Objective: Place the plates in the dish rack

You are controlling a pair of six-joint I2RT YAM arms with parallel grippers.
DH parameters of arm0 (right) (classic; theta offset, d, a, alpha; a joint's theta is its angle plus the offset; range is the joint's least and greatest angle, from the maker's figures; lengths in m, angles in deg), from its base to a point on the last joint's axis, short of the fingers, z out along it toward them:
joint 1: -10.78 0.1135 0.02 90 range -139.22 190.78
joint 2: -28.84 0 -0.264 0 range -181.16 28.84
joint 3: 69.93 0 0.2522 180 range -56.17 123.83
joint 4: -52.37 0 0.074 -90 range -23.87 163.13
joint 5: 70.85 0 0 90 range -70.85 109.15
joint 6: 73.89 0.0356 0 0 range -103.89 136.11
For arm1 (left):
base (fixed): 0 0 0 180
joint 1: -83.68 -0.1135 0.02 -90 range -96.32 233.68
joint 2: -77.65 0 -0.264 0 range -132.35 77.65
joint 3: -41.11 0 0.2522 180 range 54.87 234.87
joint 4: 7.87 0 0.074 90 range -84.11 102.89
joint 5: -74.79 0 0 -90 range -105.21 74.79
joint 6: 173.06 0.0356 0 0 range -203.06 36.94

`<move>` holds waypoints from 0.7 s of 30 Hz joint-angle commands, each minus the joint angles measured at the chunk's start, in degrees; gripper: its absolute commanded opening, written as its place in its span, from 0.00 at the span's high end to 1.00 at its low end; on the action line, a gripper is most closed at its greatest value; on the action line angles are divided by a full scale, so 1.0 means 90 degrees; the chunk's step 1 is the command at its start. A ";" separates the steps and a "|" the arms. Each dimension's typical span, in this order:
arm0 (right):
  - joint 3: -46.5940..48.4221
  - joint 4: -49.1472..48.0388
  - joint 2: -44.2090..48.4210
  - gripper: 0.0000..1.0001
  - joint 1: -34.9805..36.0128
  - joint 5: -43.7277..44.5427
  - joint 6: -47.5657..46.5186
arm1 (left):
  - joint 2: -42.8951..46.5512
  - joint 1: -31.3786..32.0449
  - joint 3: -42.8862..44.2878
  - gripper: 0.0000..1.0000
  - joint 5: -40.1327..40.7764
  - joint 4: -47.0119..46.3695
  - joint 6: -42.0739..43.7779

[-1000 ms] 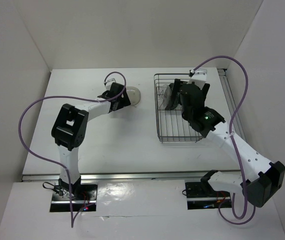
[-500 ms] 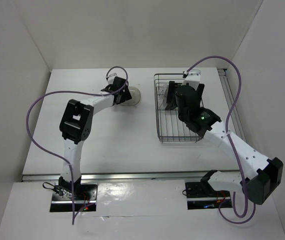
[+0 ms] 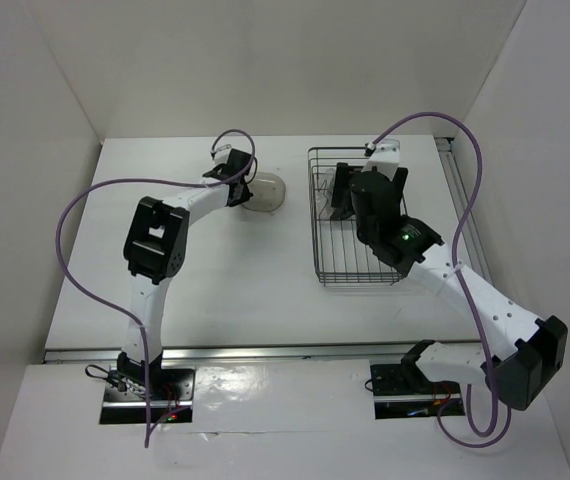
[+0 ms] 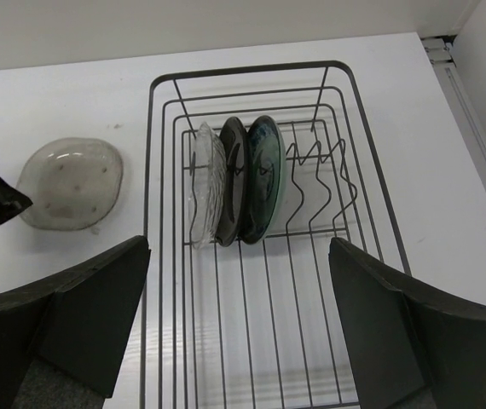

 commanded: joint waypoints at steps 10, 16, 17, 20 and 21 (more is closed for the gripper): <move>-0.0156 -0.0755 0.0230 0.06 -0.0004 -0.1537 -0.0290 | 0.0829 -0.0092 -0.0284 1.00 0.0871 0.1090 -0.0115; -0.0546 -0.1799 0.0279 0.04 -0.0121 -0.4378 -0.0457 | 0.4212 -0.0092 -0.3320 1.00 0.0043 -0.1124 0.0538; -0.0546 -0.1858 0.0279 0.04 -0.0121 -0.4548 -0.0525 | 0.4588 -0.0092 -0.3613 1.00 -0.0026 -0.1349 0.0598; -0.0420 -0.1859 0.0103 0.04 -0.0198 -0.5025 -0.0603 | 0.5739 0.0171 -0.4445 1.00 -0.0426 -0.1946 0.0890; -0.0419 -0.1985 0.0016 0.04 -0.0199 -0.5153 -0.0604 | 0.5957 0.0365 -0.4746 1.00 -0.0543 -0.2073 0.0959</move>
